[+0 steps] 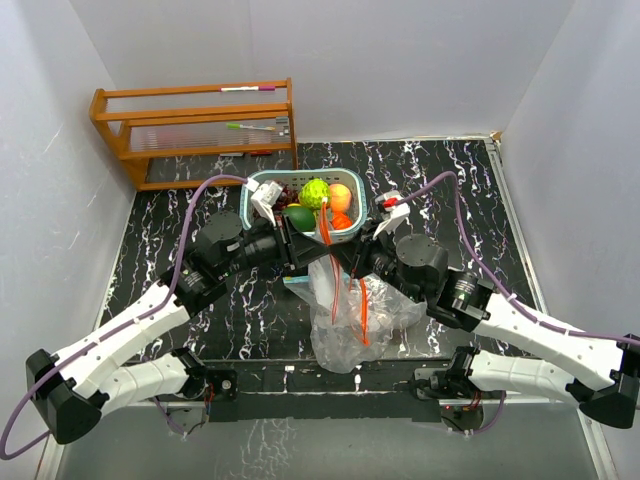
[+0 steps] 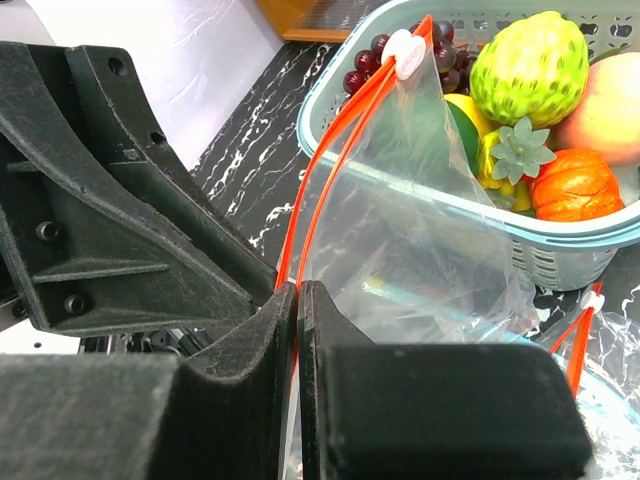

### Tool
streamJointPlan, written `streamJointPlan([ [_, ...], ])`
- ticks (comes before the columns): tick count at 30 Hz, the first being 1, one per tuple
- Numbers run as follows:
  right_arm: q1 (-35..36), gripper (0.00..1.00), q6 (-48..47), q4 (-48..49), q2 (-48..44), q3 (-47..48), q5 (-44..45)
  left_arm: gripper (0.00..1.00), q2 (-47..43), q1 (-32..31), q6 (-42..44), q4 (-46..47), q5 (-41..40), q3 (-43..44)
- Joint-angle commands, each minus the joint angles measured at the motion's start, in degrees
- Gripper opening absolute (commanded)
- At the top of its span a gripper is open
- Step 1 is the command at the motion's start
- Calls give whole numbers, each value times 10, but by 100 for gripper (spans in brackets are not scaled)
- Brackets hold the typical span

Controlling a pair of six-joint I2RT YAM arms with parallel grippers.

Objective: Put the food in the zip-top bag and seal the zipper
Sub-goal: Open the zipper of the food storage bag.

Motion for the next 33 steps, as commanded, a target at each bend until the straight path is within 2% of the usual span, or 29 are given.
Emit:
streamJointPlan([
  [1, 0, 8, -3, 53, -4, 0, -10, 17, -24, 0, 3, -15, -1, 7],
  [4, 0, 8, -3, 53, -5, 0, -11, 23, -32, 0, 11, -41, -13, 13],
  [5, 1, 8, -3, 54, -4, 0, -11, 28, -33, 0, 13, -51, -17, 14],
  [7, 0, 8, -4, 53, -3, 1, -13, 46, -36, 0, 18, -65, -27, 15],
  [8, 0, 8, -5, 53, -2, 2, -14, 53, -40, 0, 20, -74, -39, 15],
  [13, 0, 8, -7, 50, 0, 3, -15, 75, -45, 0, 24, -114, -100, 28],
  [15, 0, 8, -9, 49, 2, 3, -13, 88, -38, 0, 24, -122, -115, 40],
  [18, 1, 8, -12, 45, 1, 4, -11, 95, -31, 0, 15, -113, -126, 48],
  [30, 0, 8, -15, 40, -4, 5, -11, 97, -11, 0, 10, -86, -178, 52],
  [33, 0, 8, -14, 40, -3, 3, -11, 90, -1, 0, 6, -75, -179, 51],
])
